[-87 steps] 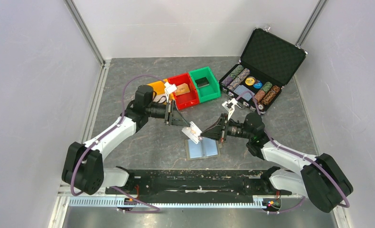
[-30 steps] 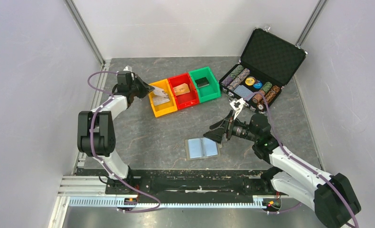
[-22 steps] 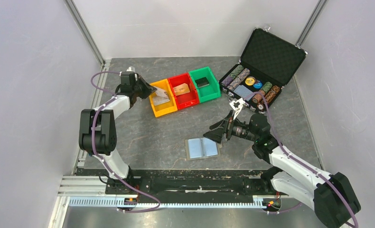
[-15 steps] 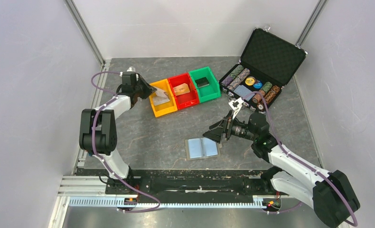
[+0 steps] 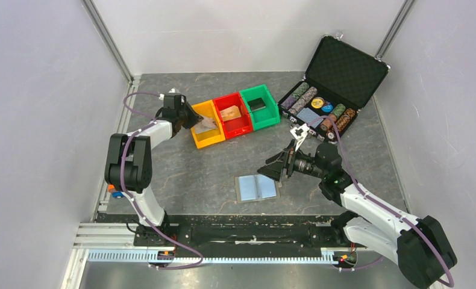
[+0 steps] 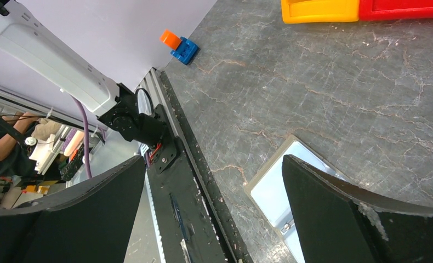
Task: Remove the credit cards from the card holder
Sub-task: Place the credit card in the storage box.
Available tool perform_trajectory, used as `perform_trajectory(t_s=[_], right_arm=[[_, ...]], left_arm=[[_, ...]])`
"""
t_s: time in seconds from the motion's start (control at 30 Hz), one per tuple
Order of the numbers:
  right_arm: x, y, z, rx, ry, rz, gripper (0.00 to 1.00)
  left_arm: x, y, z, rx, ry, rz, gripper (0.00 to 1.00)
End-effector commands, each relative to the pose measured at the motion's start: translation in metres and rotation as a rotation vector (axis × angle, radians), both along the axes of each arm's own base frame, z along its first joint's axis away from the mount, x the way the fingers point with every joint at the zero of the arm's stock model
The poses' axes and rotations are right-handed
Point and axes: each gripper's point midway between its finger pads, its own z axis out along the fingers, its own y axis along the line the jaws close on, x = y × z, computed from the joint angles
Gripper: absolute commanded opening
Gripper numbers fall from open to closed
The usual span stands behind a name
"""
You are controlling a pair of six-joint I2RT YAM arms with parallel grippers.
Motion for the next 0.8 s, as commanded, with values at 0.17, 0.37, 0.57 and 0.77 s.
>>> perform_trajectory(t_s=[0.17,0.37,0.57,0.77], right_arm=[[0.008,0.001,0.019,0.016,-0.073,-0.014,0.98],[0.009,0.002,0.021,0.017,-0.074,-0.012,0.98],[0.007,0.000,0.013,0.003,-0.060,-0.015,0.98],[0.013,-0.006,-0.004,-0.089,-0.038,-0.050,0.98]], left_arm=[[0.013,0.009,0.013,0.080,-0.034,0.021,0.10],[0.012,0.015,0.023,0.124,-0.022,0.028,0.28],[0.013,0.021,0.047,0.159,-0.047,0.039,0.33],[0.001,0.019,0.071,0.175,-0.049,0.021,0.36]])
